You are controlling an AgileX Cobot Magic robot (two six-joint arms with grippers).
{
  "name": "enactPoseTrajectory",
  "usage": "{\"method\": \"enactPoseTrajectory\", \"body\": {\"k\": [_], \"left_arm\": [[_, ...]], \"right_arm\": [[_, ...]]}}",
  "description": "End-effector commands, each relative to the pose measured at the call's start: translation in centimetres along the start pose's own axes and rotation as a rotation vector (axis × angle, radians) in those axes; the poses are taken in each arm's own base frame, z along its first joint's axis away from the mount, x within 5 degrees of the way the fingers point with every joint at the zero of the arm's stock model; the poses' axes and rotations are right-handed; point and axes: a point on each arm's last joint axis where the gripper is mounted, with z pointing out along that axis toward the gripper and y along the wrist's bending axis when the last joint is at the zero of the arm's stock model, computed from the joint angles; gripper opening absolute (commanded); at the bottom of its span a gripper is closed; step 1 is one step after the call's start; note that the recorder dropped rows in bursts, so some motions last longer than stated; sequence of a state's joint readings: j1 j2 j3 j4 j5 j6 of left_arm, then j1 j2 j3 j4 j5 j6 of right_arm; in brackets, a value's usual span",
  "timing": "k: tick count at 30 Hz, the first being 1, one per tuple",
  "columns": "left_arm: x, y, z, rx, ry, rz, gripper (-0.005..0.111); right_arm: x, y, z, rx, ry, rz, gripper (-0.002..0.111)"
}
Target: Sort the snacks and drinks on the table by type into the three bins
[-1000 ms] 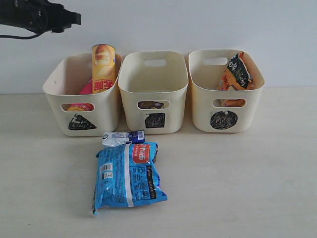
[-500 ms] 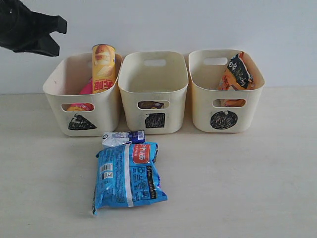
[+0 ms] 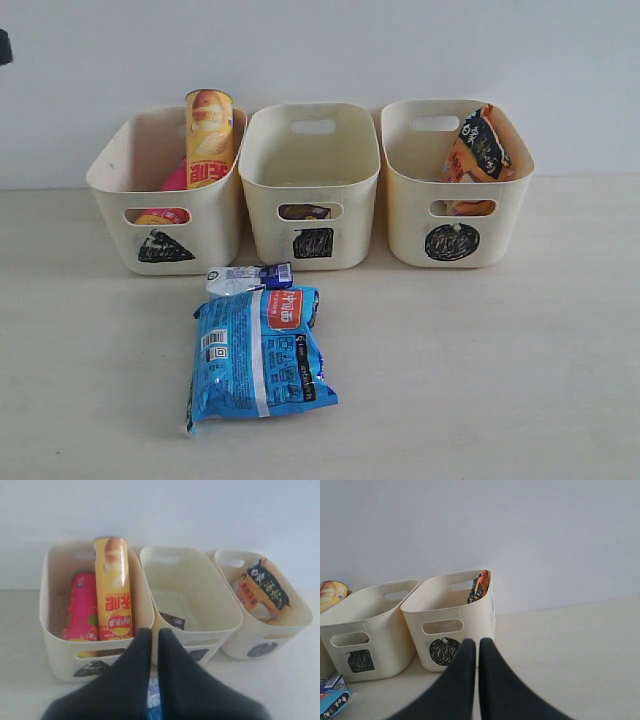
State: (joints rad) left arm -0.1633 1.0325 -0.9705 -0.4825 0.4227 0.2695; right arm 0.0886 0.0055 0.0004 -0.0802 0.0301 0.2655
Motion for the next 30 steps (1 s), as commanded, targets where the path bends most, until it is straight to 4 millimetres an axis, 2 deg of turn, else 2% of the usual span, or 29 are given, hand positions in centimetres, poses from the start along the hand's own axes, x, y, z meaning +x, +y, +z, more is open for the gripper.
{"method": "enactPoseTrajectory", "body": {"k": [1,5,9,11,13,16,18,21,25,30], "left_arm": [[1.4,-0.2,-4.7,-0.019,-0.180,0.008,0.004],[3.6,-0.1,-7.7,-0.031,-0.293,0.013,0.004],[5.9,0.0,-10.3,-0.032,-0.382,0.020,0.004],[7.0,0.0,-11.4,-0.025,-0.413,0.025,0.004],[8.2,-0.1,-12.5,-0.015,-0.445,0.031,0.004],[9.6,-0.2,-14.1,0.005,-0.490,0.033,0.004],[10.7,-0.2,-14.8,0.015,-0.509,0.044,0.004],[12.2,0.0,-15.3,0.012,-0.531,0.066,0.004],[13.9,0.4,-14.8,-0.004,-0.523,0.087,0.004],[15.7,1.4,-13.1,-0.040,-0.497,0.080,0.004]], "right_arm": [[-0.1,0.0,0.0,-0.003,-0.007,-0.013,0.000],[-0.2,0.1,0.0,-0.007,-0.022,-0.013,0.000],[-1.8,0.5,-0.2,-0.056,-0.199,-0.008,0.000],[-2.7,0.7,-0.5,-0.098,-0.301,0.132,0.000],[-3.3,0.6,-0.7,-0.153,-0.353,0.458,0.000],[-3.6,0.6,-0.6,-0.129,-0.275,0.541,0.000],[-3.9,0.7,-0.2,-0.080,-0.164,0.519,0.000],[-5.5,1.1,0.6,-0.048,-0.103,0.435,0.000],[-8.1,1.6,2.6,-0.049,-0.136,0.287,0.000],[-10.2,1.9,5.8,-0.026,-0.066,0.316,0.000]]}}
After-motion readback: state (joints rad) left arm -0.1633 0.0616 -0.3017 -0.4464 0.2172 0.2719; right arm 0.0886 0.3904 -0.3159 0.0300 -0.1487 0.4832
